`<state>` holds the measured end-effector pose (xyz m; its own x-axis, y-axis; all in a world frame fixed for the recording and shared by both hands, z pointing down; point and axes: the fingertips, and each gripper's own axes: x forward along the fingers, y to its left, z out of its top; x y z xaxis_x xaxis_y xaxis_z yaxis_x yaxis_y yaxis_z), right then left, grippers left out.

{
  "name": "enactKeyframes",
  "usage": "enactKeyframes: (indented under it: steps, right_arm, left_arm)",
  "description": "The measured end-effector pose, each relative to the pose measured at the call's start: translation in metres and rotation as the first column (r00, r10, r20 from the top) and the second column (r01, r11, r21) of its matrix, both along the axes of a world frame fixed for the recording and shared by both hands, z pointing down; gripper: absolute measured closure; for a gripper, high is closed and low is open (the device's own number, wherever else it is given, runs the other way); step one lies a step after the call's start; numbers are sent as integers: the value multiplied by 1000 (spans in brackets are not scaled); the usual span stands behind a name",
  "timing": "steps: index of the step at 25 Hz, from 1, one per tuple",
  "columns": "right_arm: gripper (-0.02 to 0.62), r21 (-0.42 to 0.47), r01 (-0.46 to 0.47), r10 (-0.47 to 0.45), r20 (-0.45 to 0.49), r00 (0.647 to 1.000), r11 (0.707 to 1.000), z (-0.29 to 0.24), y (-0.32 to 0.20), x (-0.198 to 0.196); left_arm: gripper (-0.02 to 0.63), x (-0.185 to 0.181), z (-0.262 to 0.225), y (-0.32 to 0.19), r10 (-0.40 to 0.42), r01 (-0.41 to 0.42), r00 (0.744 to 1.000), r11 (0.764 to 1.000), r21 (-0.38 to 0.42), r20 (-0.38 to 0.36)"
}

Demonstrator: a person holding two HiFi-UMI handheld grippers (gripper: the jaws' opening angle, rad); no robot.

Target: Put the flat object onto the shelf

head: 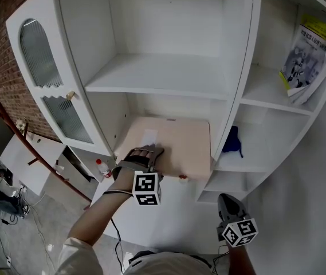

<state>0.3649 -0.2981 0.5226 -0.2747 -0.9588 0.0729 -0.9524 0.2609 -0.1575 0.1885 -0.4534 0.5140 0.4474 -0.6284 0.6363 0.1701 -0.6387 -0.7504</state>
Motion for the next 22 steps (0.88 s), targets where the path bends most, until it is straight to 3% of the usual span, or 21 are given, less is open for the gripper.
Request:
enactKeyframes:
  steps: [3,7,13,22]
  right_arm:
    - [565,-5,7,-7,-5,1000,1000,0,-2,-1]
    - [565,-10,11,-11,-13,1000,1000,2,-5,3]
    - [565,-23,15,-15,-8,1000,1000,6,-7,6]
    - [565,-33,33,-33,-5,999,999,10,-11,2]
  left_arm:
    - [195,-3,2,-16,-33,32,999,999,35,18]
    - [196,9,5,-20,-16,15,1000,999,-34,-22]
    - [195,-1,4,-50,-25,23,998,999,37,52]
    - [193,2,7,-64,-25,26,999,1000,-9,48]
